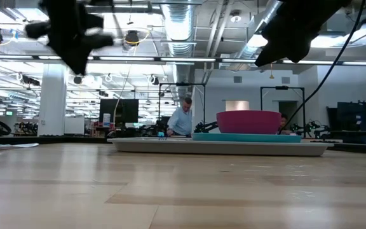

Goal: Set up tray
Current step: Put the blue knife to the left of the blue fork on the brown napkin

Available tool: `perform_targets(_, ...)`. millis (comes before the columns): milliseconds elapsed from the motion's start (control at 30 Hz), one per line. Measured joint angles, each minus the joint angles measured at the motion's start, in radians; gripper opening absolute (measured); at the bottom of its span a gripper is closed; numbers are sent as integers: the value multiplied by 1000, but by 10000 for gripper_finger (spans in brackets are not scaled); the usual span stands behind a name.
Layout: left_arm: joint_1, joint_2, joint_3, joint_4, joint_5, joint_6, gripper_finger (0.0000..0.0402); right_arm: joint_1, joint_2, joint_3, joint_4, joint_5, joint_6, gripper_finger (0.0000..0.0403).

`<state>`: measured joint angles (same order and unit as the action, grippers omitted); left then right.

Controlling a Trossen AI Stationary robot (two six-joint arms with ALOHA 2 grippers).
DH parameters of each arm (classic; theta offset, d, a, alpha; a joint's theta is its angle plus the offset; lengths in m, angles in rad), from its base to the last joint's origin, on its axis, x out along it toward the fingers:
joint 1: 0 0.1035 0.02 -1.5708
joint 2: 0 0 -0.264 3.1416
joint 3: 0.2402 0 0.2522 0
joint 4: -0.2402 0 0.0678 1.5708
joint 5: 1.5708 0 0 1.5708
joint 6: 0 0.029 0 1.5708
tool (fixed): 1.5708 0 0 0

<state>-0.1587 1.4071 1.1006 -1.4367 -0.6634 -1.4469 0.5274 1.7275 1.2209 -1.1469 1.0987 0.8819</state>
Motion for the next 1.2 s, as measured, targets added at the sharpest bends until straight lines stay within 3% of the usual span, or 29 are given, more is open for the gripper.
perform_targets(200,-39,1,-242,118,181,-242,80,0,0,0,11,-12,0,129)
perform_targets(567,-88,0,-505,425,302,-474,80,-6,0,0,12,-27,-25,129)
perform_targets(867,-156,0,-517,389,286,-541,80,-44,0,0,54,-20,-85,129)
perform_targets(1200,-128,6,-508,373,275,-554,80,-154,0,0,281,-37,-308,129)
